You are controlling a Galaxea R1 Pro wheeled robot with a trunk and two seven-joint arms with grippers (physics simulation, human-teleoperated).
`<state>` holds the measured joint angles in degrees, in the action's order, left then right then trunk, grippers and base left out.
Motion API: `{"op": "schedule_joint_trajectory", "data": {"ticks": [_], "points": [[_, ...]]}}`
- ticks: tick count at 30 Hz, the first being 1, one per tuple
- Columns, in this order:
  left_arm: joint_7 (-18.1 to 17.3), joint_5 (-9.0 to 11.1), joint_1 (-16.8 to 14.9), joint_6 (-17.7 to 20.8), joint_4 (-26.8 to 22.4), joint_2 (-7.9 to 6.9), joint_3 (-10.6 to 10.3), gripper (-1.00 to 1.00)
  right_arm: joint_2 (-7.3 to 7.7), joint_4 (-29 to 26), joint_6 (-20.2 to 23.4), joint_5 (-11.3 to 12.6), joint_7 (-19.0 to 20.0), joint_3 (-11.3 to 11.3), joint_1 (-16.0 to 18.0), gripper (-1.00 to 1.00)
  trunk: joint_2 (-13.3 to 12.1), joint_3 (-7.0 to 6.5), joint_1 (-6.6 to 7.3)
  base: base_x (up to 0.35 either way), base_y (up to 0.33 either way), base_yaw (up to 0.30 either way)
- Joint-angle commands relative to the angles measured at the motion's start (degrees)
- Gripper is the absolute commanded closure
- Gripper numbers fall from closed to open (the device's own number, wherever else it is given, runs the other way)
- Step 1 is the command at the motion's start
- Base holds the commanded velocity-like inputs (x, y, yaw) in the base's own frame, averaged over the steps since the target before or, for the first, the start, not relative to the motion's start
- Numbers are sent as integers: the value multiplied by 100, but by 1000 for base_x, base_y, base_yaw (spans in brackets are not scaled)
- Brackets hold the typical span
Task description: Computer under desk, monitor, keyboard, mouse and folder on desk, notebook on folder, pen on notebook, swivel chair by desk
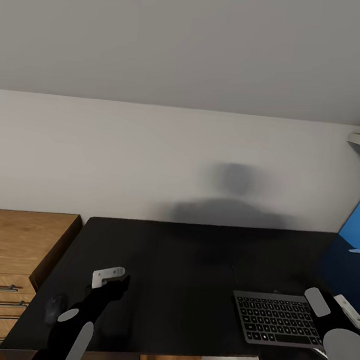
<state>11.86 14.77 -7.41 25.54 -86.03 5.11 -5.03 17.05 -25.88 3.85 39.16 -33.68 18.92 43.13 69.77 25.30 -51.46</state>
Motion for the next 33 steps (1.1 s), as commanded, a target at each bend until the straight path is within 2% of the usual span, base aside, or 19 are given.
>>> {"op": "schedule_joint_trajectory", "data": {"ticks": [1, 22, 33], "points": [[53, 61, -1, 21, -9, -1, -8, -100, 3, -12, 40, 12, -25, 6, 2, -100, 46, 25, -23, 0, 0, 0], [53, 61, -3, 29, -2, 8, -7, -100, 0, -5, 46, 27, -25, 6, 2, -100, 888, 402, -484, 0, 0, 0], [47, 55, -5, 17, 30, -5, -1, -100, -4, 3, 46, 30, -17, 0, 2, -100, 888, 402, -484, -7, 7, 0]]}}
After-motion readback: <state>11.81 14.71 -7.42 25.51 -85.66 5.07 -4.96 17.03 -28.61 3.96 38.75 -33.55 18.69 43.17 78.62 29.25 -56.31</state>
